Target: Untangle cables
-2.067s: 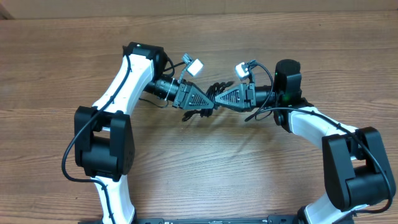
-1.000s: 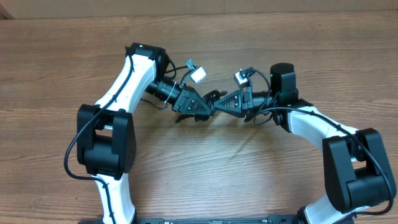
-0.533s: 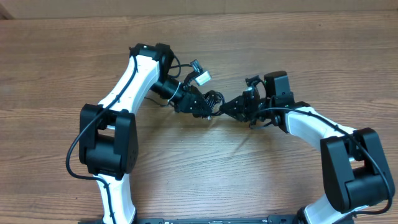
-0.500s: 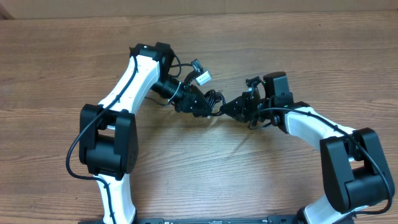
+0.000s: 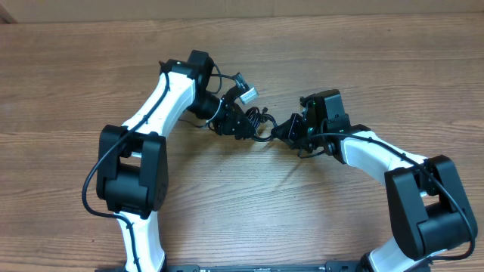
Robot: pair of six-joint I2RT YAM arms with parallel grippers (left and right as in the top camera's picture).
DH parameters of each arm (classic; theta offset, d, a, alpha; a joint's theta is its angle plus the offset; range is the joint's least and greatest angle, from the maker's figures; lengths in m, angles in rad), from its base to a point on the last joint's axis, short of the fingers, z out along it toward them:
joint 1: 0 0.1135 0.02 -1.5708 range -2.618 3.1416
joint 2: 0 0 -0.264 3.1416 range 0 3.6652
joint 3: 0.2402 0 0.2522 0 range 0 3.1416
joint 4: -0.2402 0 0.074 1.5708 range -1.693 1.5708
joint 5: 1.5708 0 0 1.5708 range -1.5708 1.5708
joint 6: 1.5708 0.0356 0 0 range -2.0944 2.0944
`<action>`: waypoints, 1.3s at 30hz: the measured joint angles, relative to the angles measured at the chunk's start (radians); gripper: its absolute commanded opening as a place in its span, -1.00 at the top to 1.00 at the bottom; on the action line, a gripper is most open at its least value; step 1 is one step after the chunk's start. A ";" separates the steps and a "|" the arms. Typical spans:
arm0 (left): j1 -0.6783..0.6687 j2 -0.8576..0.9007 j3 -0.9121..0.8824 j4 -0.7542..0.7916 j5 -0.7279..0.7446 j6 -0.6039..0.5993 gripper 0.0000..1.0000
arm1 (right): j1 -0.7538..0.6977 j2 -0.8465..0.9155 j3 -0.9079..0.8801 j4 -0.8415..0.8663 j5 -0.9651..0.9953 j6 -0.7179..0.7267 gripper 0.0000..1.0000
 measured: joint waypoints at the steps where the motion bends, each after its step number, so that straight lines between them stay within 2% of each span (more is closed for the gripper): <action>1: 0.000 0.000 -0.007 0.018 -0.005 -0.018 0.91 | 0.000 0.000 0.000 0.000 0.002 0.001 0.92; 7: 0.000 0.000 -0.024 0.117 -0.118 -0.200 0.91 | 0.000 0.005 0.000 -0.004 0.018 0.001 0.92; 13: 0.003 -0.003 -0.024 0.151 -0.332 -0.440 0.92 | 0.000 0.006 -0.002 -0.010 0.022 0.004 0.92; 20: 0.043 -0.009 -0.024 0.150 -0.466 -0.595 0.92 | 0.000 0.006 -0.002 -0.016 0.040 0.024 0.92; 28: 0.097 -0.010 -0.024 0.142 -0.591 -0.700 0.91 | 0.001 0.006 -0.002 -0.037 0.082 0.064 0.93; 39: 0.106 -0.010 -0.024 0.139 -0.617 -0.723 0.92 | 0.001 0.006 -0.002 -0.037 0.090 0.076 0.92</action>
